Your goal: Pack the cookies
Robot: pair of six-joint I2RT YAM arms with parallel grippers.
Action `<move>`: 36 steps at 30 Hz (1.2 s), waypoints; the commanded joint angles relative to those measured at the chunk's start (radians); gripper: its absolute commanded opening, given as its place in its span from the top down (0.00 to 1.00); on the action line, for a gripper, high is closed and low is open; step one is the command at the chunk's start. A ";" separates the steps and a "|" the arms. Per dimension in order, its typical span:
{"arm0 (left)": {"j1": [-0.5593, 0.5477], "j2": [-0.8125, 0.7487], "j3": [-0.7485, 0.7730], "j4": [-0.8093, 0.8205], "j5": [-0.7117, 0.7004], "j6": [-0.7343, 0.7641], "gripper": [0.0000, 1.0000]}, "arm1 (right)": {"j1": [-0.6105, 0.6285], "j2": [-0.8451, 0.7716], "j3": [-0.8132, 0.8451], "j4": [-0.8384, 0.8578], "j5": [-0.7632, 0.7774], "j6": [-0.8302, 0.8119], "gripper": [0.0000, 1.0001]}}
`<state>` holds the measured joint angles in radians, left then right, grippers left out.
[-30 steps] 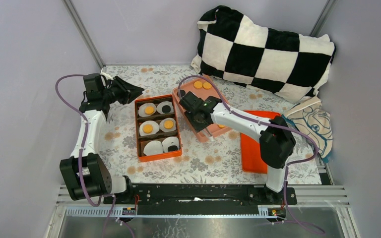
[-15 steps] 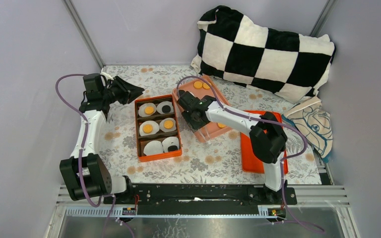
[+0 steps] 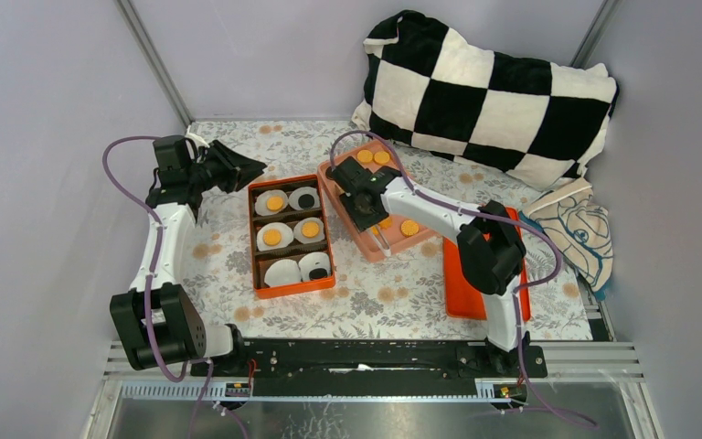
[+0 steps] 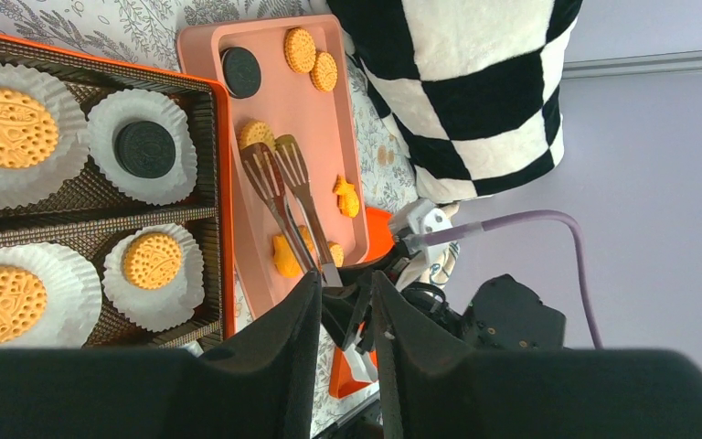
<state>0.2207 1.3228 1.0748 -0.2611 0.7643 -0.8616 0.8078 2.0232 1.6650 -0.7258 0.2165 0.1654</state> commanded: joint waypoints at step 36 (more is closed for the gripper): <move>0.085 0.019 0.073 -0.017 -0.058 0.019 0.69 | 0.409 -0.073 0.066 -0.040 -0.305 -0.007 0.71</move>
<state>0.2955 1.3540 1.1484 -0.2771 0.6964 -0.8684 1.2095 1.9244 1.6691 -0.7948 -0.0486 0.1699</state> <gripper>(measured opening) 0.305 0.451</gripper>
